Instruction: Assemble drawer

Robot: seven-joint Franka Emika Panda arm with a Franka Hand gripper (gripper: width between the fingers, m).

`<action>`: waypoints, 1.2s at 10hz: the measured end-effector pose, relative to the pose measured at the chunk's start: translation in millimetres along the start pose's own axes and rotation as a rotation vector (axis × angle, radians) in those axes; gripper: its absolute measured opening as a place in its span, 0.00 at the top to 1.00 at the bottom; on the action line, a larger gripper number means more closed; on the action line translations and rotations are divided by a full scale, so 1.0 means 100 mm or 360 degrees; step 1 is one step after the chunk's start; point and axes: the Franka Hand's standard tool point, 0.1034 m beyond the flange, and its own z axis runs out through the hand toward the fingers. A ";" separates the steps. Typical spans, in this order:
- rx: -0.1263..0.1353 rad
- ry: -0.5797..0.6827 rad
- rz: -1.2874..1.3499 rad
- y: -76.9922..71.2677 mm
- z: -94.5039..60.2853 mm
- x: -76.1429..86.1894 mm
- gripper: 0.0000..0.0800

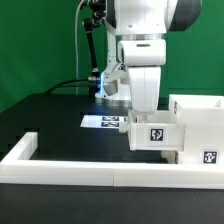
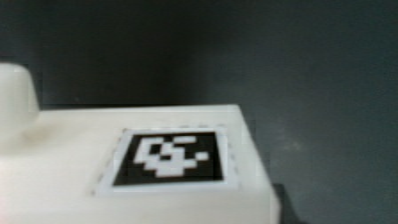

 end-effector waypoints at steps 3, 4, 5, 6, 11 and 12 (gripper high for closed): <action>0.0002 0.0001 0.0003 0.00 0.01 0.00 0.95; 0.0003 0.0001 0.0008 0.00 0.01 0.00 0.95; 0.0002 0.0001 0.0015 0.00 0.01 0.00 0.95; 0.0001 0.0001 0.0029 0.01 0.01 0.00 0.95; -0.0006 0.0006 0.0031 0.04 0.02 0.02 0.95; -0.0006 0.0006 0.0032 0.04 0.02 0.02 0.95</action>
Offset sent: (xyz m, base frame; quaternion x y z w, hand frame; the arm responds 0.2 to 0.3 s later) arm -0.0004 0.0133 -0.0040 0.0060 0.0072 0.0021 1.0000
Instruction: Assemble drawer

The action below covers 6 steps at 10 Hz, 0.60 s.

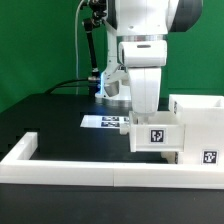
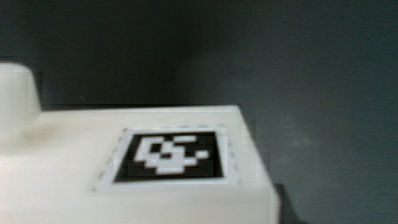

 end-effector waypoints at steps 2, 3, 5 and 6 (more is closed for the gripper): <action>0.0001 0.0000 -0.0001 -0.01 0.00 0.00 0.95; 0.0009 -0.0001 0.0000 -0.01 0.01 -0.01 0.95; 0.0014 -0.0001 0.0002 -0.03 0.01 -0.02 0.95; 0.0012 -0.0001 0.0003 -0.03 0.01 -0.01 0.95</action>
Offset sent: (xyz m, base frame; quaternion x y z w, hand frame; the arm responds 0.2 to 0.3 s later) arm -0.0099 -0.0003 -0.0005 0.0638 0.0033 -0.0123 0.9979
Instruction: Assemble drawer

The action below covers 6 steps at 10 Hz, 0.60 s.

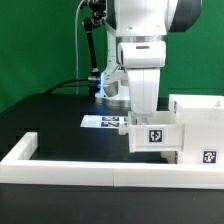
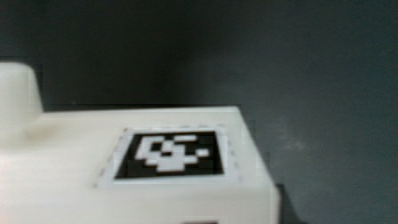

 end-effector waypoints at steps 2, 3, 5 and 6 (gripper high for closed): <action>-0.0003 0.0001 -0.0010 0.00 -0.01 0.04 0.95; -0.0003 0.0002 -0.0013 0.00 -0.01 0.05 0.95; -0.0006 0.0007 -0.0021 0.01 -0.01 0.09 0.95; -0.0006 0.0010 -0.0023 0.01 -0.01 0.12 0.95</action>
Offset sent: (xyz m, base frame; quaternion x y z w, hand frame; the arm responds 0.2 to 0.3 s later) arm -0.0083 0.0081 -0.0006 -0.0106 0.0008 -0.0255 0.9996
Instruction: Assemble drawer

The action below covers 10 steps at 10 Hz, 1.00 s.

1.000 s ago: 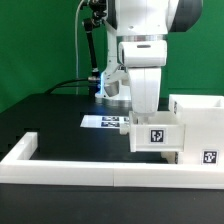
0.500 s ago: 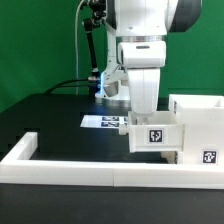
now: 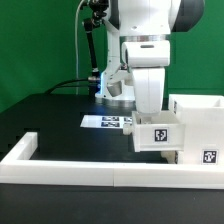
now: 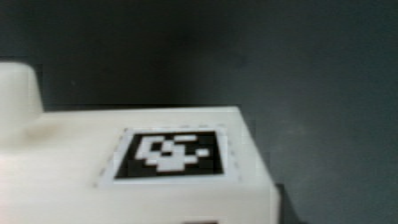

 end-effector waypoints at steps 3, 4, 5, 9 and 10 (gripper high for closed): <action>-0.0007 0.0002 0.0028 0.01 0.00 0.05 0.95; -0.0010 0.0002 0.0039 0.02 0.00 0.05 0.95; -0.0012 0.0003 0.0040 0.02 0.00 0.04 0.95; 0.0012 0.0003 0.0039 0.04 0.02 0.04 0.59; 0.0009 0.0005 0.0043 0.05 0.02 0.06 0.59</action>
Offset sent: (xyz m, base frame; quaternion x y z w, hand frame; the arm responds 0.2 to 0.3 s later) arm 0.0126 0.0190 -0.0012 -0.0269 -0.0067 -0.0134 0.9995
